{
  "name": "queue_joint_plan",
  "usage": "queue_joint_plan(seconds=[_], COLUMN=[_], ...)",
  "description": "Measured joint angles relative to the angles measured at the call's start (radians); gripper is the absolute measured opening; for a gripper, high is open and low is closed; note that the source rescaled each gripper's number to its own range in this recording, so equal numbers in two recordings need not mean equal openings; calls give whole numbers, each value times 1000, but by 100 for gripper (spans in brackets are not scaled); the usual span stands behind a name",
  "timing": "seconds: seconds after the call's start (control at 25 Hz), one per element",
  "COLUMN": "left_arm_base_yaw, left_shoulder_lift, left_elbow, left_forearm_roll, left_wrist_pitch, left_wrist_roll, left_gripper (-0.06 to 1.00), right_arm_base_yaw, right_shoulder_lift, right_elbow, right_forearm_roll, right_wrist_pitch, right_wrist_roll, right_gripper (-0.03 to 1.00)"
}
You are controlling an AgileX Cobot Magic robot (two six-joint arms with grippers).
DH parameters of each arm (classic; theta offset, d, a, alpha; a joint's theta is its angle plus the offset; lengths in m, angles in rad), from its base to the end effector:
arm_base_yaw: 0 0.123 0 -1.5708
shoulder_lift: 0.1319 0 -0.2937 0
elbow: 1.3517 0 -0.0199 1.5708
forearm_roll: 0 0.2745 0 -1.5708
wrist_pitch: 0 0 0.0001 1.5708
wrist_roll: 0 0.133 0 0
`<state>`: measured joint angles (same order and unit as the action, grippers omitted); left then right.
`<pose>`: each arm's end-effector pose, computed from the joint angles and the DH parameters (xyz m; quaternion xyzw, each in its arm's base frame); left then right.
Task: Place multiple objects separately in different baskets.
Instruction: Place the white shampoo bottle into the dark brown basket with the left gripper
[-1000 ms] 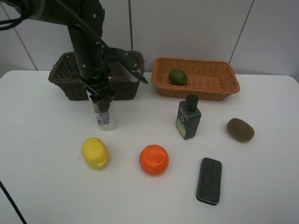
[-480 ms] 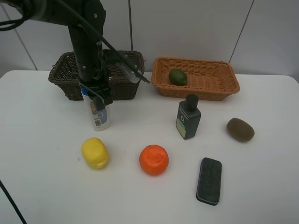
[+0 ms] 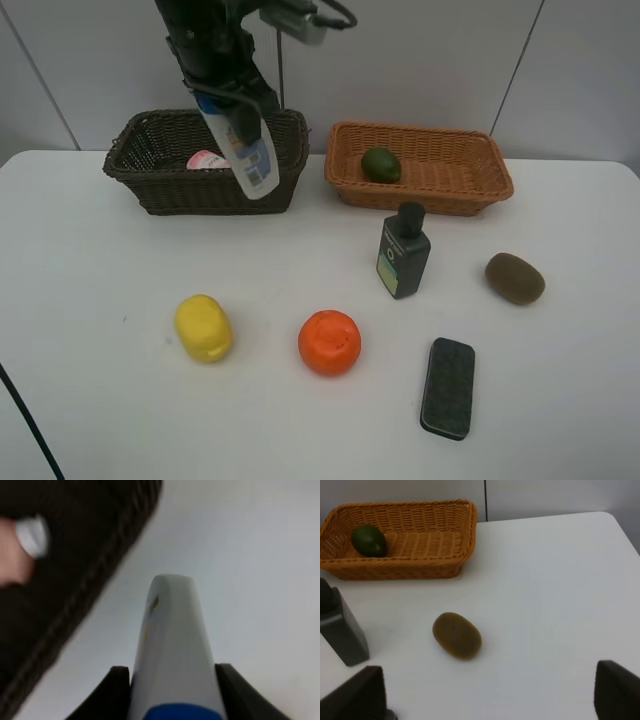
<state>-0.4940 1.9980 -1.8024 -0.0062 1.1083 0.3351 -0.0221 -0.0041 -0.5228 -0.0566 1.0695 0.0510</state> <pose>0.4195 -0.2268 0.2373 0.3957 0.9013 -0.0169 0.1753 0.0407 -0.0075 0.2764 0.0326 0.8475 -0.0206 0.5294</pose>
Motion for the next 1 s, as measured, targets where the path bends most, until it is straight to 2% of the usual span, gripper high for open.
queue_joint_plan(seconds=[0.12,0.28,0.4,0.56,0.6,0.72,0.76,0.84,1.0], left_arm_base_yaw=[39,116,154,159,159,159,159,159,159], left_shoulder_lift=[4,46,113,189,198,199,199,199,199], left_elbow=[-90,-114,-114,-114,-114,-114,-116,-116,-134], left_forearm_roll=[-14,-14,-1,35,40,70,79,87,90], left_wrist_pitch=[-82,-212,-265,-290,-302,-353,-360,-364,-308], left_wrist_roll=[-64,-123,-134,-136,-136,-136,-136,-138,-213], left_gripper=[8,8,8,9,19,77,88,96,99], right_arm_base_yaw=[0,0,0,0,0,0,0,0,0], right_shoulder_lift=[0,0,0,0,0,0,0,0,0], right_elbow=[0,0,0,0,0,0,0,0,0], right_forearm_roll=[0,0,0,0,0,0,0,0,0], right_wrist_pitch=[0,0,0,0,0,0,0,0,0], right_wrist_roll=[0,0,0,0,0,0,0,0,0], right_gripper=[97,97,97,97,97,97,97,97,97])
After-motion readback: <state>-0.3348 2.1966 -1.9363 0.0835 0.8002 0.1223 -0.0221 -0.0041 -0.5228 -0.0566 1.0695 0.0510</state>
